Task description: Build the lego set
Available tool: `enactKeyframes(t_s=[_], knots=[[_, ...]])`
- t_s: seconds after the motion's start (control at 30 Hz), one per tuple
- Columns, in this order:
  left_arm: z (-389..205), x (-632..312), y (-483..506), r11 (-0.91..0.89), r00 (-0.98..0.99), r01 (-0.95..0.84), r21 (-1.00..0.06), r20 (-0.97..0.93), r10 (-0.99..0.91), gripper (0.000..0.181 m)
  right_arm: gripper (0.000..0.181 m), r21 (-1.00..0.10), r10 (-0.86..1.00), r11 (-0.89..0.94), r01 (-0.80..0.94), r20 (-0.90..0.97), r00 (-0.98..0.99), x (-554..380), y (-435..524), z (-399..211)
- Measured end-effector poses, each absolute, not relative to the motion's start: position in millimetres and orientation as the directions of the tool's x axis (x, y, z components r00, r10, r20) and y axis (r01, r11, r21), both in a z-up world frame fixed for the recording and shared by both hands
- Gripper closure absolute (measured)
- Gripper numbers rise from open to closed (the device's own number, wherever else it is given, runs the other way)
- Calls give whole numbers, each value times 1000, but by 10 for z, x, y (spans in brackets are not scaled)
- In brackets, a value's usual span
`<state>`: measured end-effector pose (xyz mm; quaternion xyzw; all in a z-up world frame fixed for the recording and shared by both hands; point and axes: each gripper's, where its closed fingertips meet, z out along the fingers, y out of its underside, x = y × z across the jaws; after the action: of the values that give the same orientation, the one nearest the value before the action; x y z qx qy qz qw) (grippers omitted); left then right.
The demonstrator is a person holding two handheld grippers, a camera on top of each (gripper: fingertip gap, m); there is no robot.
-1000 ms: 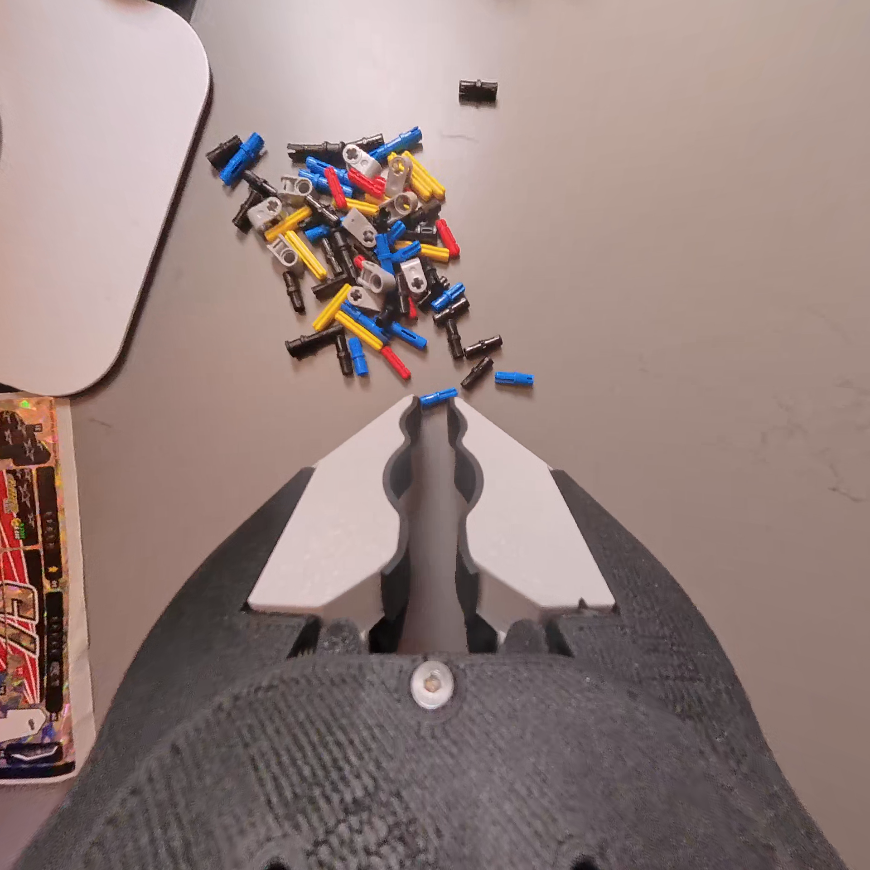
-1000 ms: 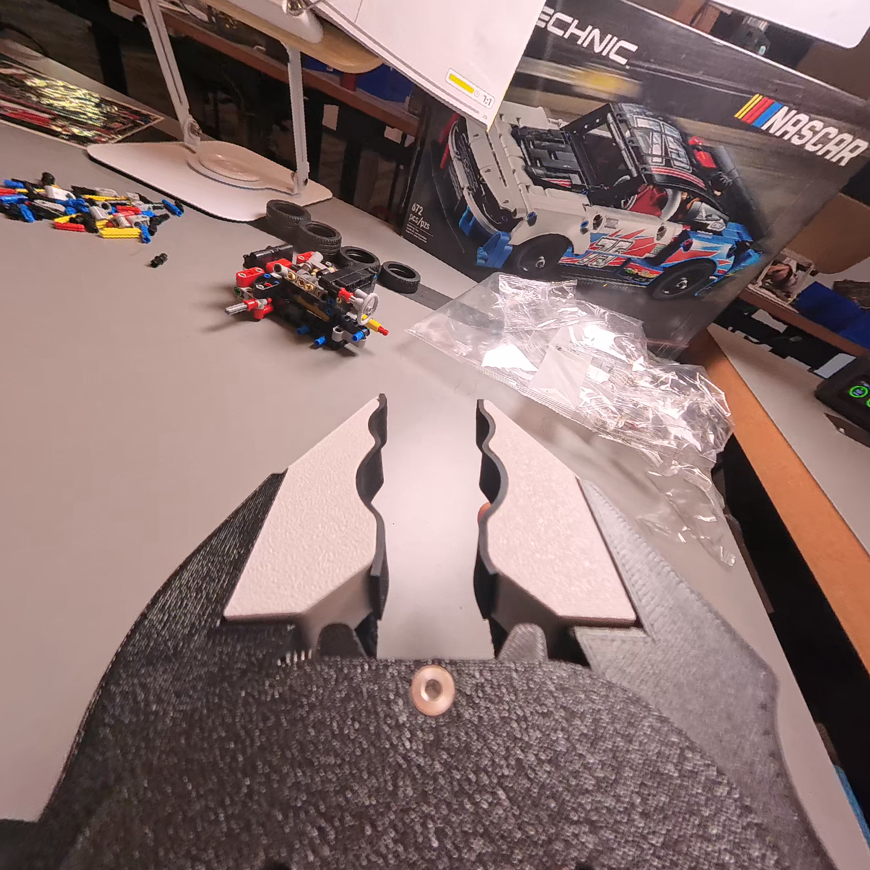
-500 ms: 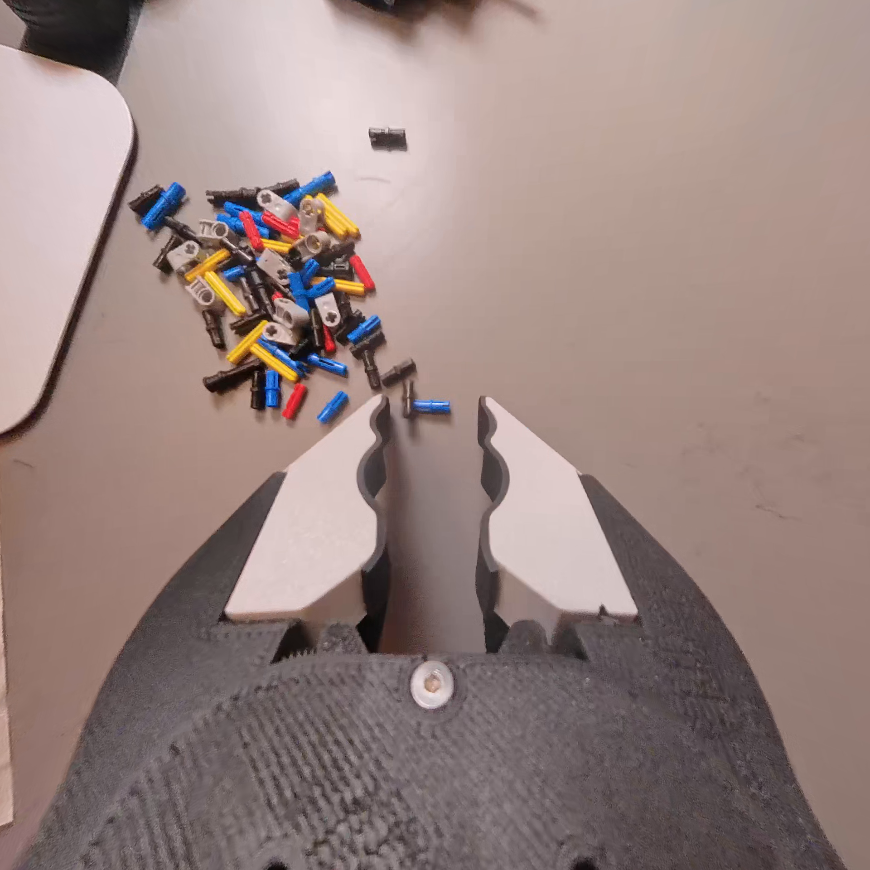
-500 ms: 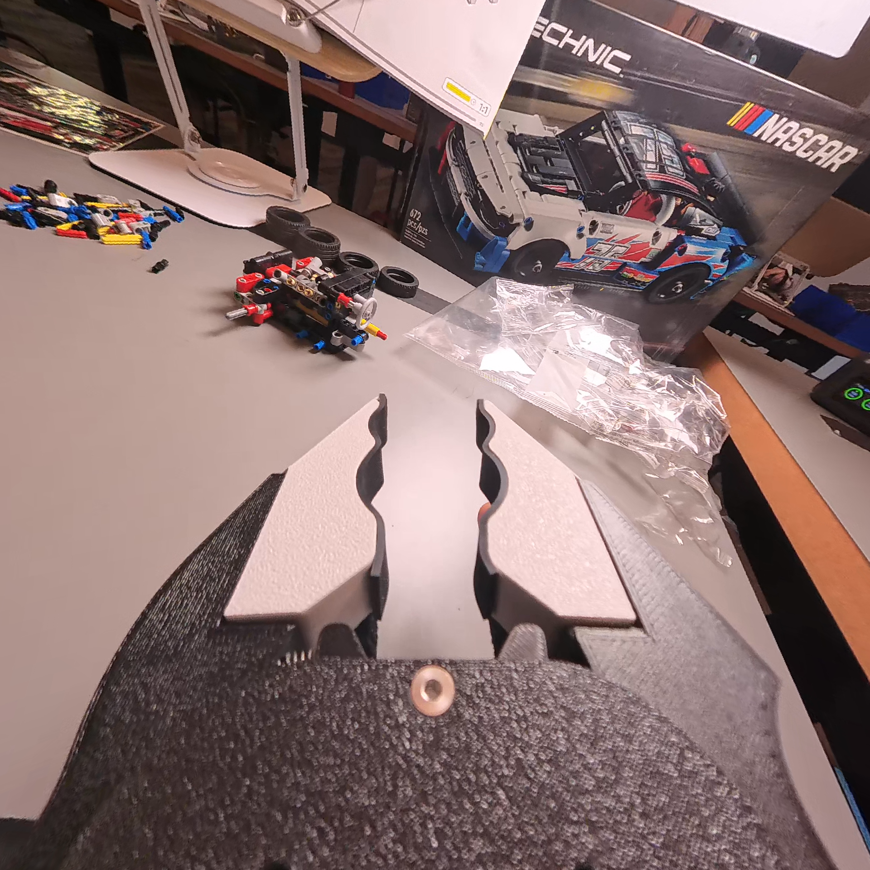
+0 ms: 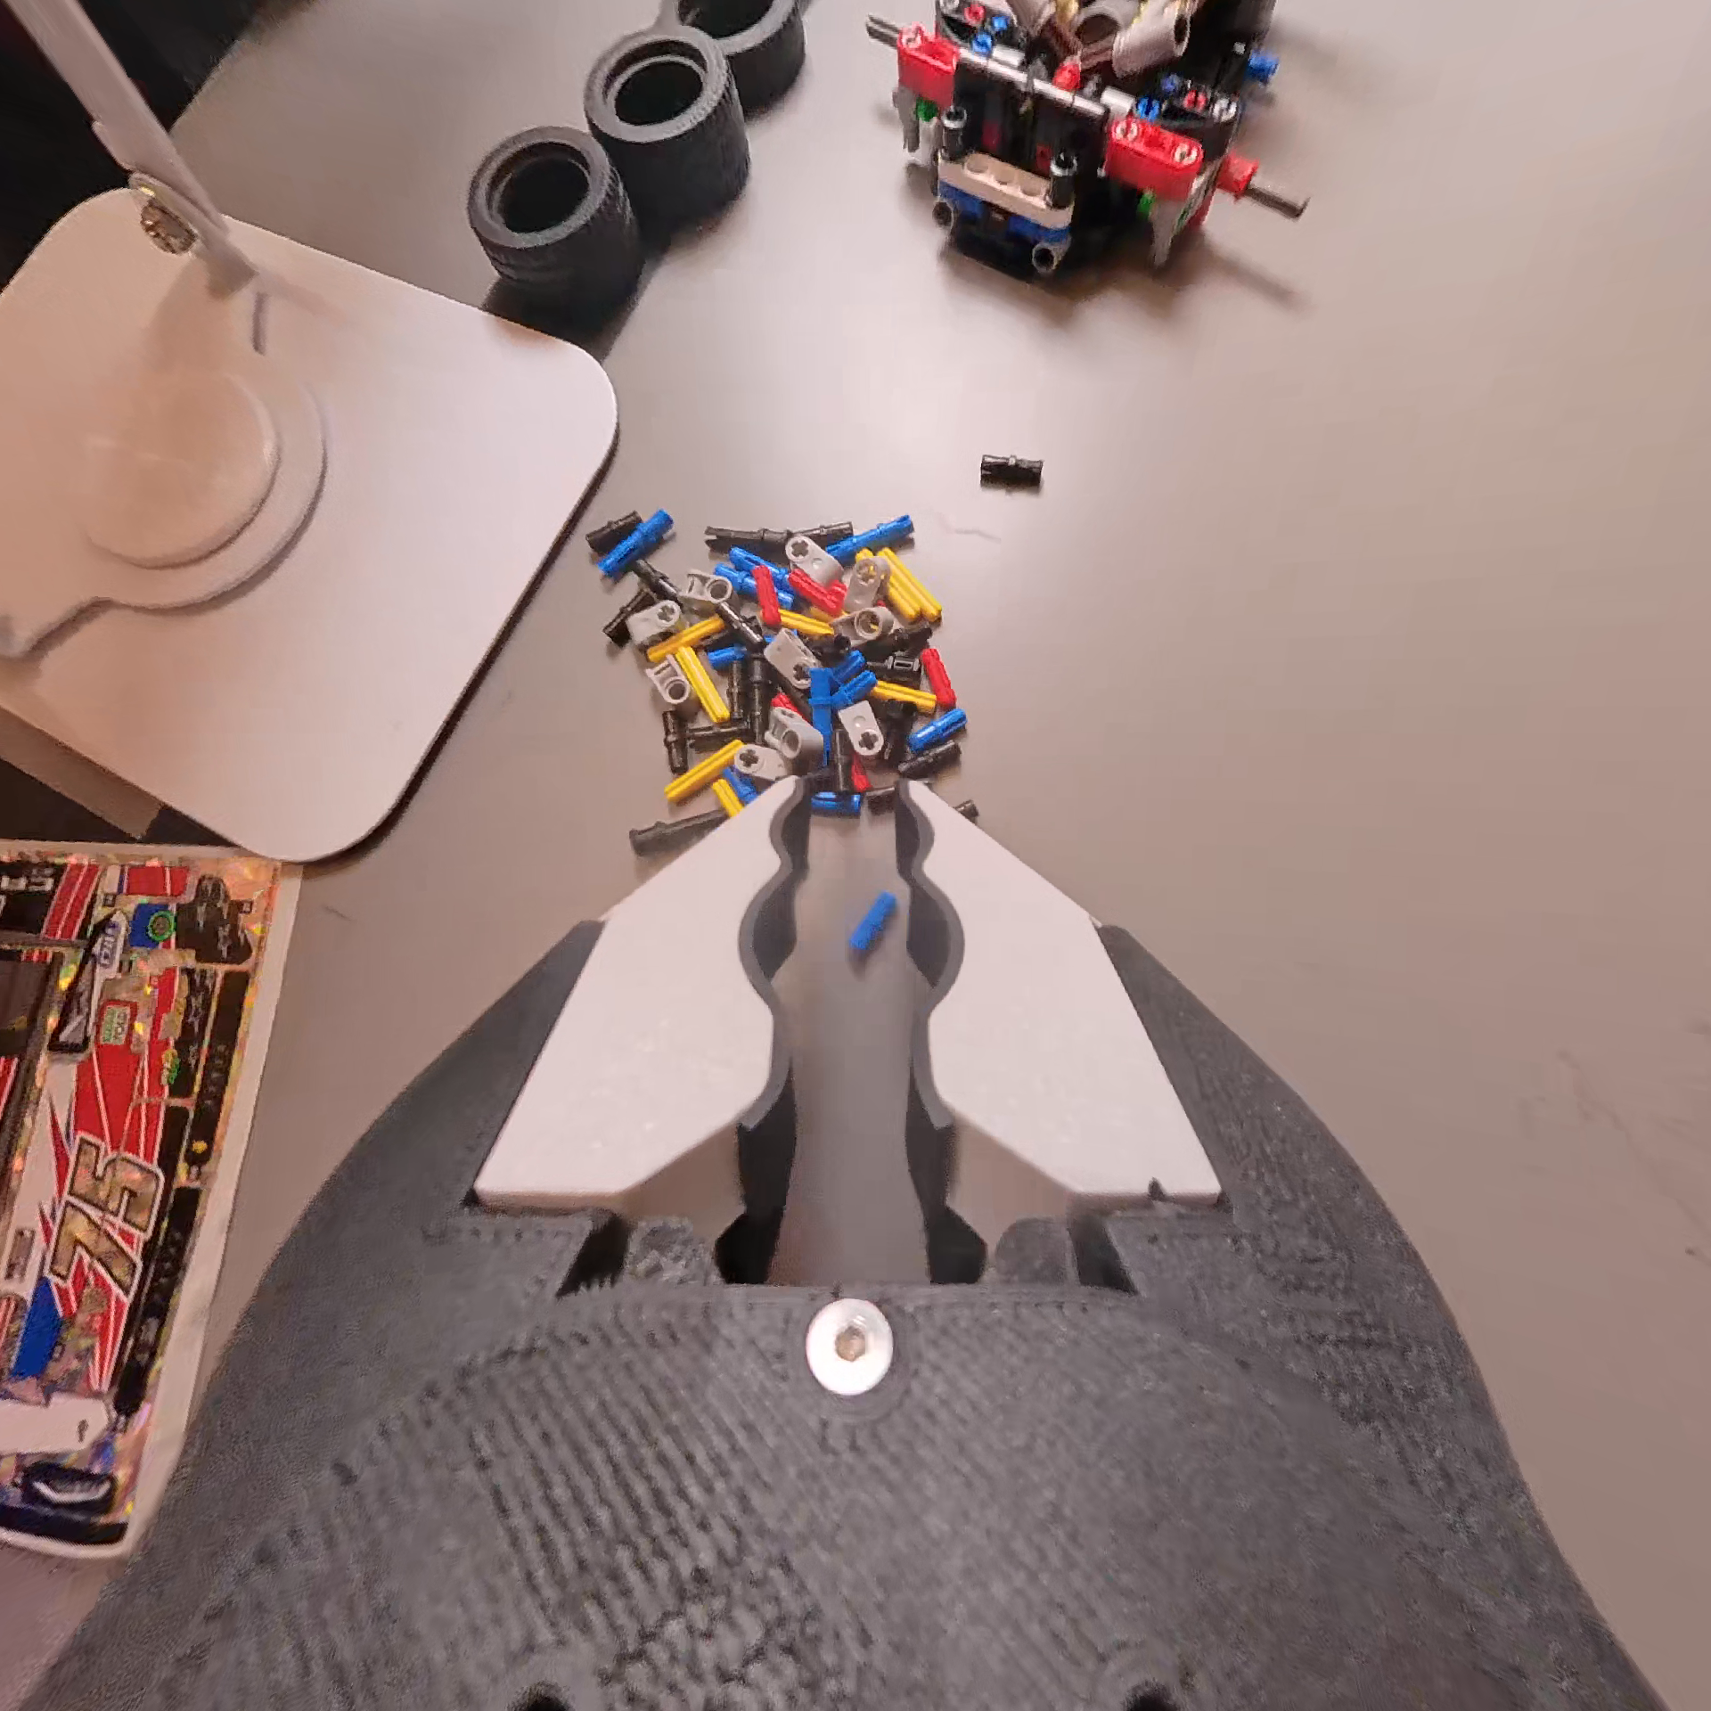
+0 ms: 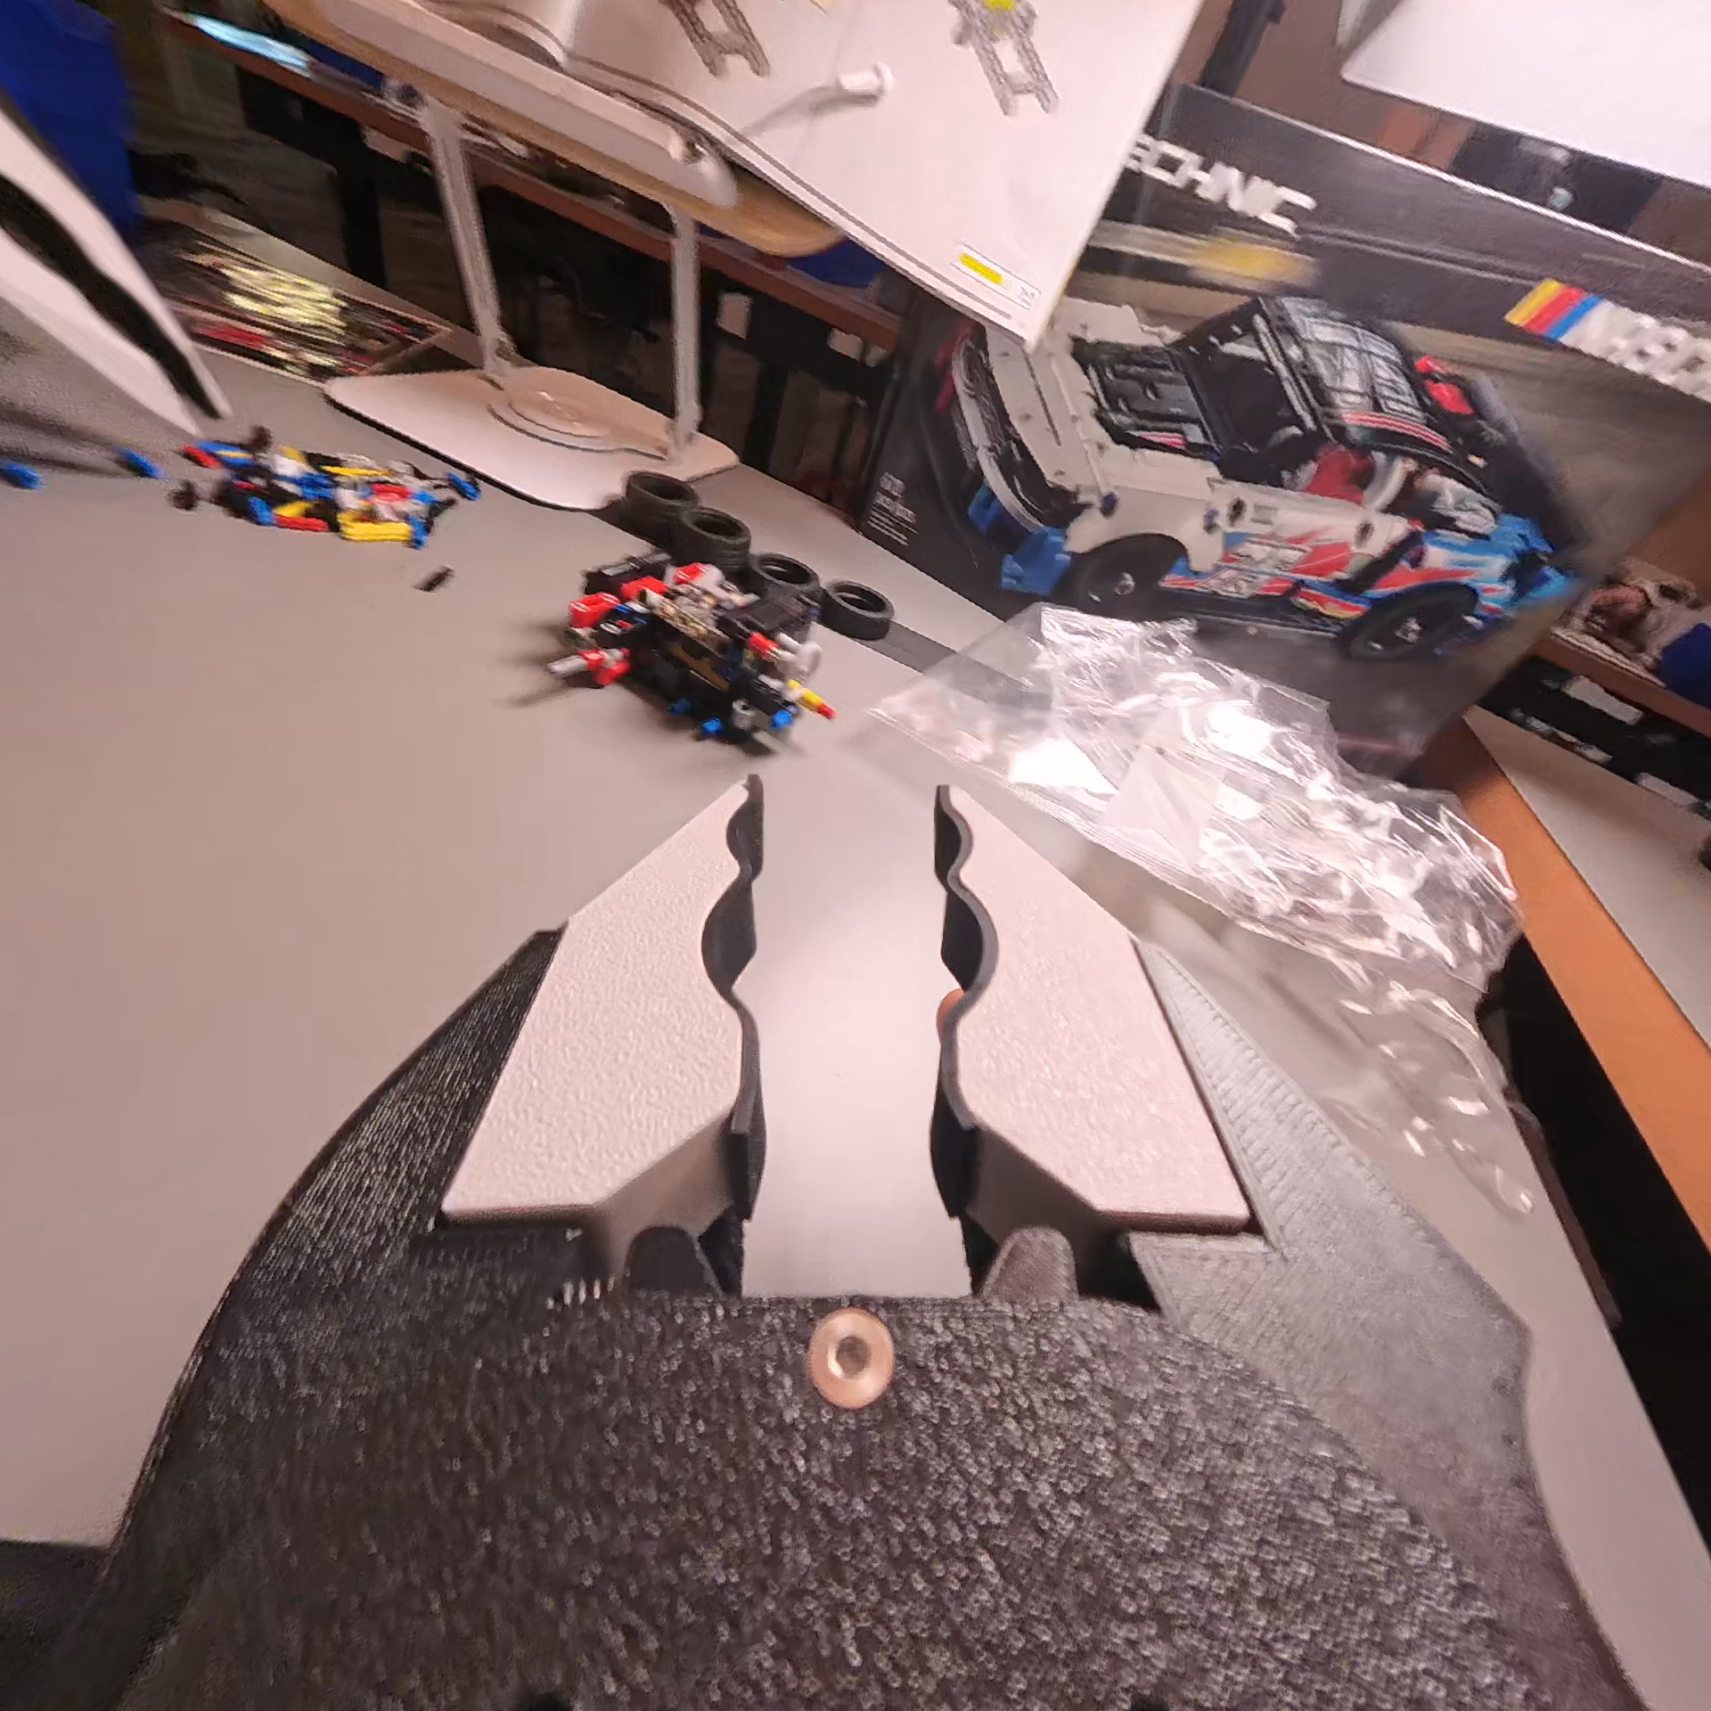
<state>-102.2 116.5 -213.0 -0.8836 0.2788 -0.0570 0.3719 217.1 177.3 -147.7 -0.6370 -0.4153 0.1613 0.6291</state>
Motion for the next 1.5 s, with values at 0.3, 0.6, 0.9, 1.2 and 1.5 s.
enactKeyframes(t_s=[0.3,0.6,0.9,1.2,1.5], knots=[[-2266,-960,449,-698,857,-363,-617,71,-510,147,143,-928,949,171,330,245,197,822,941,-1342],[-2357,-1000,777,-640,863,-409,-650,-48,-503,170,142,-871,979,152,466,198,51,6,626,-1734],[-2127,-1170,1031,-563,916,-318,-763,-93,-391,157,146,-751,969,78,656,212,128,-540,972,-2213],[-1606,-1239,653,-497,962,-157,-853,-17,-274,159,164,-650,967,28,760,211,145,-821,1124,-2325],[-1517,-943,10,-383,974,-43,-923,46,-220,153,163,-772,967,51,633,196,162,-922,1212,-1908]])
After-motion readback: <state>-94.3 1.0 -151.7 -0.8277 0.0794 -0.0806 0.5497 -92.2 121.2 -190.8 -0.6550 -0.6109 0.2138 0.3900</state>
